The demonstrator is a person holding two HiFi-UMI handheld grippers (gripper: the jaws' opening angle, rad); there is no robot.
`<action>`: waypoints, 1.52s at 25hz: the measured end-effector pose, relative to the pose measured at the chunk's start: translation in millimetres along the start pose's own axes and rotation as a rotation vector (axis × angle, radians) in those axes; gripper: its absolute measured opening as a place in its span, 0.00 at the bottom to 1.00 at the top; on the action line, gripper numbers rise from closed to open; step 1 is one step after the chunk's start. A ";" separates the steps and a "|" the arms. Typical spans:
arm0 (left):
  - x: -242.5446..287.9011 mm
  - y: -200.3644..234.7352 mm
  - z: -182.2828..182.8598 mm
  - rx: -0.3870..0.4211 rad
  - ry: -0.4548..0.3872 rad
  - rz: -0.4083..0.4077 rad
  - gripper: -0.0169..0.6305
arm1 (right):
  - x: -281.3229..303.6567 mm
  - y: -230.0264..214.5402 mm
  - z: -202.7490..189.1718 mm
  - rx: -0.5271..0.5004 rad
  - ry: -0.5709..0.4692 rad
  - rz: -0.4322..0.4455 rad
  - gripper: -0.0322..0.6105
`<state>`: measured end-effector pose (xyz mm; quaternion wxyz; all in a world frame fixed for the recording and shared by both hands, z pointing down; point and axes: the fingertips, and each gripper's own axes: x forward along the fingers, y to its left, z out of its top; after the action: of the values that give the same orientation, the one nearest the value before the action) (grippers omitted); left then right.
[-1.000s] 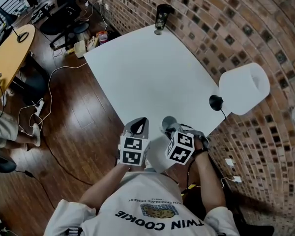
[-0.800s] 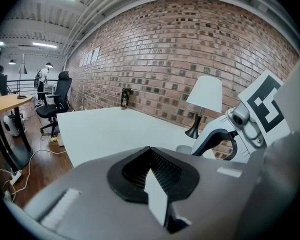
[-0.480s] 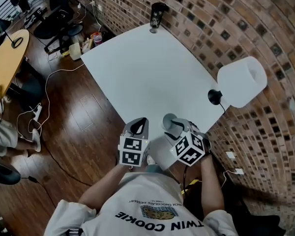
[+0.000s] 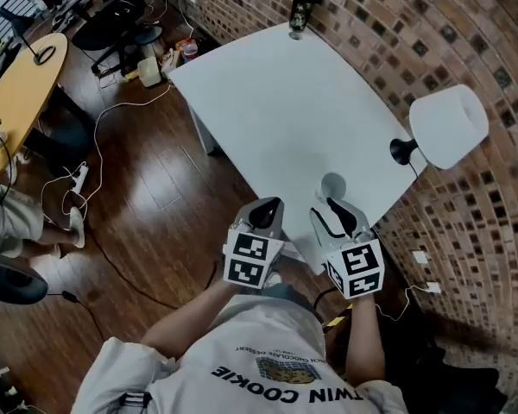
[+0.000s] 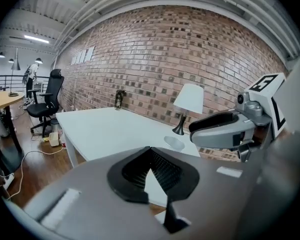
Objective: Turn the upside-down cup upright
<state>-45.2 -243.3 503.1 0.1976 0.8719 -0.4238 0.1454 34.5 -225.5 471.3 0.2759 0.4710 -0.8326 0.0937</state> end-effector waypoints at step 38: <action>-227.2 -173.9 -102.1 0.104 -0.035 -0.105 0.03 | -200.3 196.0 -95.2 0.429 -0.207 -0.149 0.05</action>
<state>-51.5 57.2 458.8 0.1519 0.9044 -0.3726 0.1417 -13.1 66.4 461.0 0.0890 0.5861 -0.7804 0.1988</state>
